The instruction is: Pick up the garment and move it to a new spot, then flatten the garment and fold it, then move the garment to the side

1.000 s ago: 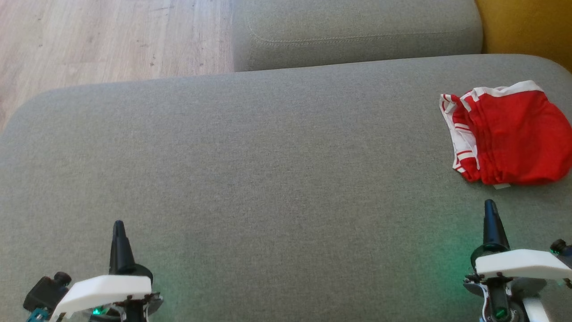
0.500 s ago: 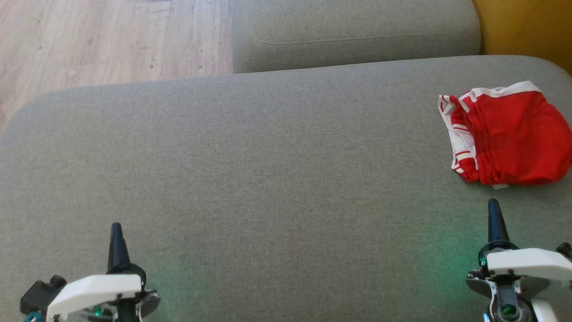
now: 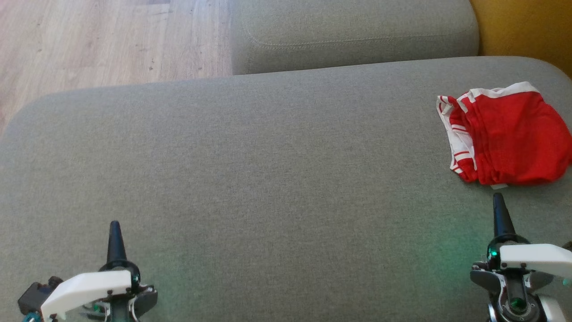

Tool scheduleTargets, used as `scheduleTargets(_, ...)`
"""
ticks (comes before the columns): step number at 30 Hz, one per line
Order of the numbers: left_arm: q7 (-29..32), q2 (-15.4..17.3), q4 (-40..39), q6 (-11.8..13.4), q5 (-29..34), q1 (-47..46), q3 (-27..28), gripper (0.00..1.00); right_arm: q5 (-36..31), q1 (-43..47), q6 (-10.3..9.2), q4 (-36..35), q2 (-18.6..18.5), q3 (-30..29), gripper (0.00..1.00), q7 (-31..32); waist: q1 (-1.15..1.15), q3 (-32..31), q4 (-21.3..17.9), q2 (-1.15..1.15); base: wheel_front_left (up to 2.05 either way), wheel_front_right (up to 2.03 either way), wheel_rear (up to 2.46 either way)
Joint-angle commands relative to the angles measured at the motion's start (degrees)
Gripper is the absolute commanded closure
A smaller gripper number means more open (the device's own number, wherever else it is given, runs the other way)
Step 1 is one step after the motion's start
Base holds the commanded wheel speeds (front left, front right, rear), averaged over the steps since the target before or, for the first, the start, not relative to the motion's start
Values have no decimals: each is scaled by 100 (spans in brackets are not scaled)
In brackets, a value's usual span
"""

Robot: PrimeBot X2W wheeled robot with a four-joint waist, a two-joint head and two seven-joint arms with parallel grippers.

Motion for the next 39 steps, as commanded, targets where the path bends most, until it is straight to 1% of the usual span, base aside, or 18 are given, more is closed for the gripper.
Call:
scheduleTargets(1, 56, 47, -162, -65, -119, -288, 200, 100, 159, -275, -3, -238, -24, 71, 100, 69, 0, -2, -1, 0, 0, 0, 0)
scheduleTargets(29, 548, 61, -138, -134, -1688, -414, 453, 100, 2027, -326, -4, -408, -29, -67, 100, 535, 0, -61, -35, 0, 0, 0, 0)
scheduleTargets(39, 550, 61, -139, -134, -1693, -414, 454, 100, 2033, -327, -4, -409, -29, -67, 100, 536, 0, -61, -35, 0, 0, 0, 0)
